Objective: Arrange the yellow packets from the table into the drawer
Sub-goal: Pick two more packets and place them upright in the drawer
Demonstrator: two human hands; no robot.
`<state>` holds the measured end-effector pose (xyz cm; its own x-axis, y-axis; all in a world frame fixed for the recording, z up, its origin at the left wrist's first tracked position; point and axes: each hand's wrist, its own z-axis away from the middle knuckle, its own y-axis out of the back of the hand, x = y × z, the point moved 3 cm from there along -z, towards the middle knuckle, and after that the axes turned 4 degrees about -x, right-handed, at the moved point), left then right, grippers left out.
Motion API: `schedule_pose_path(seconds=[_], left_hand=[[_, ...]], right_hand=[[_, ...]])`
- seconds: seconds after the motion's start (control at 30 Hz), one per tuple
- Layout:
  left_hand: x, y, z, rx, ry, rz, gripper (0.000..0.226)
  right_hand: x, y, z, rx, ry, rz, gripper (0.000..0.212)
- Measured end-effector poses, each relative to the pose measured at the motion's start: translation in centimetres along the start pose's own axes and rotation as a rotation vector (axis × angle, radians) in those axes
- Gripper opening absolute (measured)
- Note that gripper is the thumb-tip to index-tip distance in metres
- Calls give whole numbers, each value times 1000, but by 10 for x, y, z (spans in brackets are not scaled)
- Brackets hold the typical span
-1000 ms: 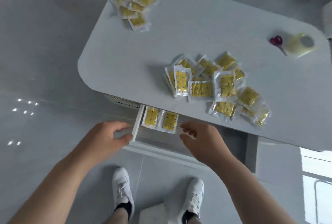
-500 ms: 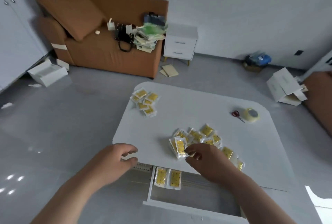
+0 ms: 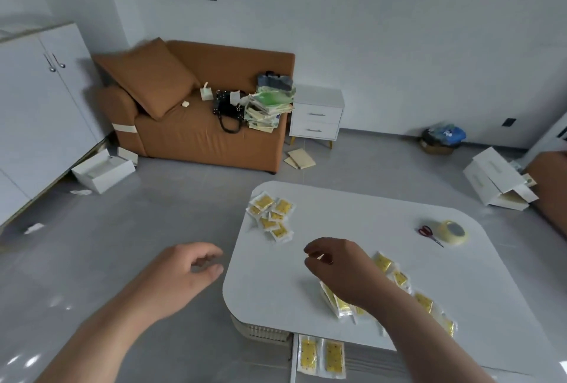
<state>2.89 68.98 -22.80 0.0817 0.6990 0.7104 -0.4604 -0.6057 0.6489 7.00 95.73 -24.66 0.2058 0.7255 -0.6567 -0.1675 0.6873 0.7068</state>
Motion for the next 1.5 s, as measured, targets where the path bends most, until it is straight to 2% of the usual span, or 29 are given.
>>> schedule_pose_path(seconds=[0.3, 0.43, 0.57, 0.83, 1.13, 1.23, 1.5], left_hand=[[-30, 64, -119, -93, -32, -174, 23], [-40, 104, -183, -141, -63, -195, 23], [-52, 144, -225, -121, -110, -170, 24], [-62, 203, -284, -207, -201, -164, 18], [-90, 295, -363, -328, -361, -197, 21], [-107, 322, -385, -393, -381, -216, 18], [-104, 319, -428, -552, -456, -252, 19]], right_hand=[[-33, -16, -120, 38, -44, 6, 26], [-57, -15, -176, 62, -90, -31, 26], [-85, -10, -217, 65, -113, 8, 25], [-132, -15, -265, 92, -162, 24, 24], [-197, -38, -327, 294, -297, -25, 22], [-223, -56, -342, 302, -324, -11, 23], [-241, -67, -354, 333, -447, -13, 28]])
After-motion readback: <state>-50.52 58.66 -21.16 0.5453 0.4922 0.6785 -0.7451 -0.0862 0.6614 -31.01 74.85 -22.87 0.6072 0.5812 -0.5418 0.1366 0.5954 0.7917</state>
